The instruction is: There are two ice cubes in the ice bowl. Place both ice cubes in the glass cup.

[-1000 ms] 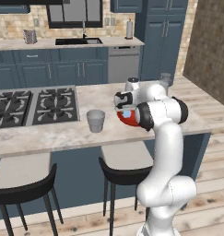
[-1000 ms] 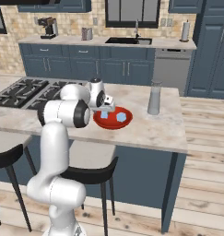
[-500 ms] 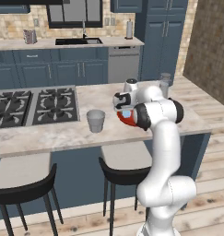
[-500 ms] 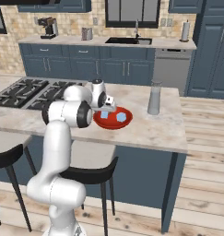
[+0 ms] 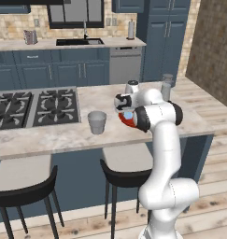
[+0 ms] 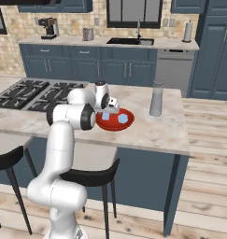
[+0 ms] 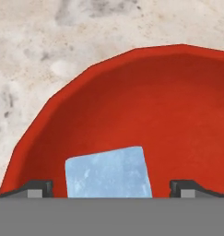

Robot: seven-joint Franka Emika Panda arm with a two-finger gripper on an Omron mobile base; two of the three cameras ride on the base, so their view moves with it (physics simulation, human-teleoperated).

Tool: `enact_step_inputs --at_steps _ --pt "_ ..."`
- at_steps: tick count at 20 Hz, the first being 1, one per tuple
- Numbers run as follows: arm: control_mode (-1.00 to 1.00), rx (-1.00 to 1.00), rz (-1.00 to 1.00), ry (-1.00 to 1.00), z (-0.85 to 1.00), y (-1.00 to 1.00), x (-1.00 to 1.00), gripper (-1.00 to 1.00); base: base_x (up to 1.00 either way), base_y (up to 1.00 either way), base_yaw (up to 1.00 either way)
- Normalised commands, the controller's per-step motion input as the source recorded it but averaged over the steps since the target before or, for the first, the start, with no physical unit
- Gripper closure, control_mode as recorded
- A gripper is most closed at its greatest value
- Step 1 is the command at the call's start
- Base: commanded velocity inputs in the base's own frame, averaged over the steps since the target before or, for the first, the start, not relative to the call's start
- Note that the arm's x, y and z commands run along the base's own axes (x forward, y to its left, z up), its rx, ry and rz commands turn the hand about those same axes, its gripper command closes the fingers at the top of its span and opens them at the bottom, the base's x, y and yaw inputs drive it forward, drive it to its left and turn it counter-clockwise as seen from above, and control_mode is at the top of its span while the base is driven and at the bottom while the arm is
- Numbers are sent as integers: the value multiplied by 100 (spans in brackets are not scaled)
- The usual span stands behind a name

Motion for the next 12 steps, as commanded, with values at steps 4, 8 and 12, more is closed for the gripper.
enact_step_inputs --at_steps 4,8,12 --pt "-100 0 0 0 -24 0 -11 -100 0 0 0" --pt "-100 0 0 0 -2 0 -15 -100 0 0 0" --pt "-100 0 0 0 0 0 -8 -100 0 0 0"
